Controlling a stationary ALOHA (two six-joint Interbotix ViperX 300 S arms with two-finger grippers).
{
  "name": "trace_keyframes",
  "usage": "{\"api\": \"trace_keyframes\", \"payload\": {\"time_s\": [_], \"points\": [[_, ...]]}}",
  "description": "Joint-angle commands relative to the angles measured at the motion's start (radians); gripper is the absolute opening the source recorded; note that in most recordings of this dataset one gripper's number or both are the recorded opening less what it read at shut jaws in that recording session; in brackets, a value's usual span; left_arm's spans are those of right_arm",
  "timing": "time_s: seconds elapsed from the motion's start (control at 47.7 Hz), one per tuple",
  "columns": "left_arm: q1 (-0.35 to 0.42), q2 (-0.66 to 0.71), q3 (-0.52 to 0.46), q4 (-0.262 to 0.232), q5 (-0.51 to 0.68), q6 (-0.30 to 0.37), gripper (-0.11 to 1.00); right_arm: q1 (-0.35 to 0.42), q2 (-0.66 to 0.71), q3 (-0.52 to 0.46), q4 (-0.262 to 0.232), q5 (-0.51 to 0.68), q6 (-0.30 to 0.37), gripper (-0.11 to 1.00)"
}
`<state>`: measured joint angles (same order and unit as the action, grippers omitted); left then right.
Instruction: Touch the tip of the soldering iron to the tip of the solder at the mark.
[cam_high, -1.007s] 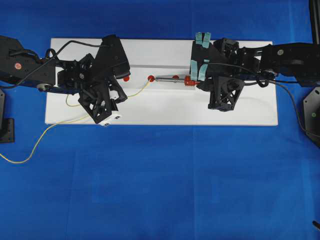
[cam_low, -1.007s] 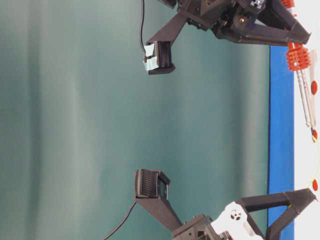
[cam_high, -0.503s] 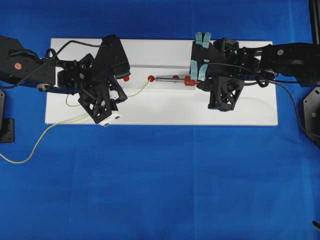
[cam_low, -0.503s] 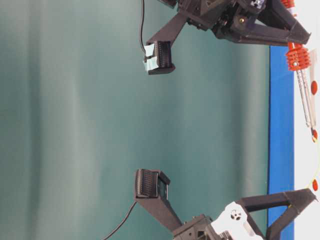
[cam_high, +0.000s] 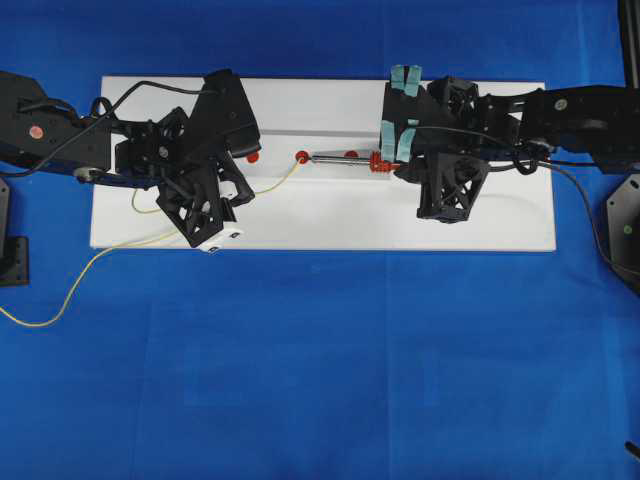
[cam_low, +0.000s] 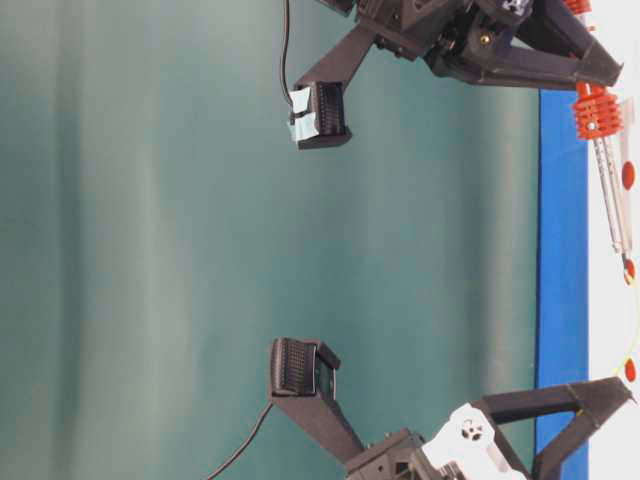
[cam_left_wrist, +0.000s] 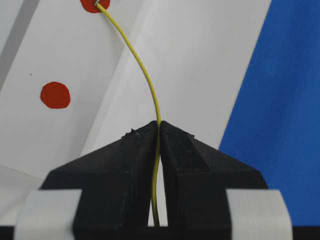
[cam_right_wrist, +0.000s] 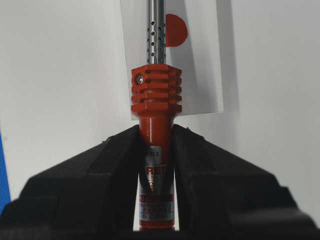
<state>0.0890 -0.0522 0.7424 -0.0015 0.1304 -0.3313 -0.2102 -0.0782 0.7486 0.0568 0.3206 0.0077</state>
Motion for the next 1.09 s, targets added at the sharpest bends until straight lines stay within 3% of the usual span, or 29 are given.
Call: {"api": "trace_keyframes", "payload": {"time_s": [0.0, 0.231, 0.629, 0.902, 1.069], "points": [[-0.003, -0.008, -0.018, 0.003, 0.000, 0.002, 0.01, 0.002, -0.009, -0.021, -0.002, -0.003, 0.000, 0.06], [-0.003, -0.046, -0.014, 0.003, 0.041, 0.003, 0.01, 0.002, -0.009, -0.021, 0.000, -0.003, 0.000, 0.06], [-0.035, -0.268, 0.080, 0.003, 0.055, -0.002, 0.01, 0.002, -0.009, -0.021, 0.000, -0.003, 0.000, 0.06], [-0.035, -0.288, 0.092, 0.003, 0.043, 0.002, 0.01, 0.000, -0.020, -0.020, -0.002, -0.003, 0.000, 0.06], [-0.035, -0.291, 0.095, 0.003, 0.043, 0.000, 0.01, -0.005, -0.114, 0.017, -0.002, 0.009, 0.000, 0.06]]}}
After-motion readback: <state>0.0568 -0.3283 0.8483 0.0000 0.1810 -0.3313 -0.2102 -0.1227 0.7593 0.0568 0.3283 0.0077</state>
